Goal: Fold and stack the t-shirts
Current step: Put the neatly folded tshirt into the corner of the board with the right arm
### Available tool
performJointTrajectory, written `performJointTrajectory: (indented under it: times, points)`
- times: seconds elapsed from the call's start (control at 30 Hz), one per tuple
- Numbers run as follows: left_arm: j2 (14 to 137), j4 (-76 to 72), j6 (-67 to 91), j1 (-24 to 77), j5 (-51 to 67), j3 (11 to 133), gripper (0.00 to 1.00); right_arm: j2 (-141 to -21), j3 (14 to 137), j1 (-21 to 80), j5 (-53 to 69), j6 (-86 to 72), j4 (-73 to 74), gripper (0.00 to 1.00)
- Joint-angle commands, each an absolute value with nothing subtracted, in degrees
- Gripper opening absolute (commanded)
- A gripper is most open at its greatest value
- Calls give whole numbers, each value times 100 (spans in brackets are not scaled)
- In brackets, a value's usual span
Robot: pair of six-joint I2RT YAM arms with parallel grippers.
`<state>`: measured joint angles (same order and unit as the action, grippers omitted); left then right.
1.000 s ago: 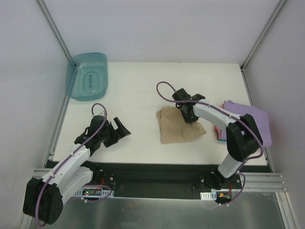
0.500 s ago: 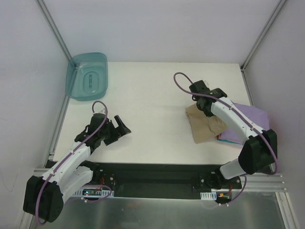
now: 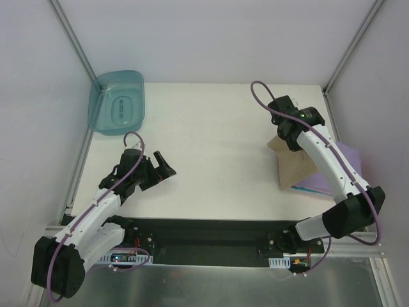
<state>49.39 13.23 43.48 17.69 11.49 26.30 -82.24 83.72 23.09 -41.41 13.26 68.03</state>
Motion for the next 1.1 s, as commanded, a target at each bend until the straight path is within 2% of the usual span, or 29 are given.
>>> performJointTrajectory:
  times: [0.0, 0.3, 0.6, 0.8, 0.83, 0.87, 0.93, 0.97, 1.0, 1.03, 1.07]
  points:
    - [4852, 1301, 4122, 1811, 1195, 2900, 99, -7822, 9017, 2259, -4517, 1186, 7663, 1]
    - [4816, 1301, 4078, 1811, 1222, 2883, 99, -7743, 9755, 2039, -4535, 1581, 7998, 1]
    - [4948, 1301, 4061, 1819, 1151, 2883, 99, -8270, 9835, 1152, -4245, 1986, 7945, 1]
    - [5106, 1301, 4008, 1811, 1116, 2909, 99, -8998, 9835, 273, -4166, 2153, 7787, 9]
    - [5106, 1301, 3999, 1811, 1099, 2909, 99, -9122, 9826, 107, -4201, 2171, 7744, 19]
    - [5133, 1301, 3990, 1811, 1090, 2909, 99, -9236, 9800, 36, -4219, 2180, 7665, 24]
    - [5159, 1301, 3982, 1811, 1064, 2909, 99, -9614, 9809, -261, -4393, 2119, 7603, 28]
    - [5159, 1301, 3981, 1811, 1055, 2900, 100, -9728, 9852, -385, -4482, 2066, 7559, 36]
    - [5159, 1301, 3981, 1811, 1037, 2900, 99, -9991, 9870, -491, -4552, 1935, 7585, 51]
    - [5168, 1301, 3981, 1811, 1037, 2892, 99, -10080, 9879, -640, -4727, 1855, 7655, 86]
    - [5168, 1301, 3973, 1811, 1037, 2892, 99, -10177, 9896, -668, -4876, 1741, 7716, 93]
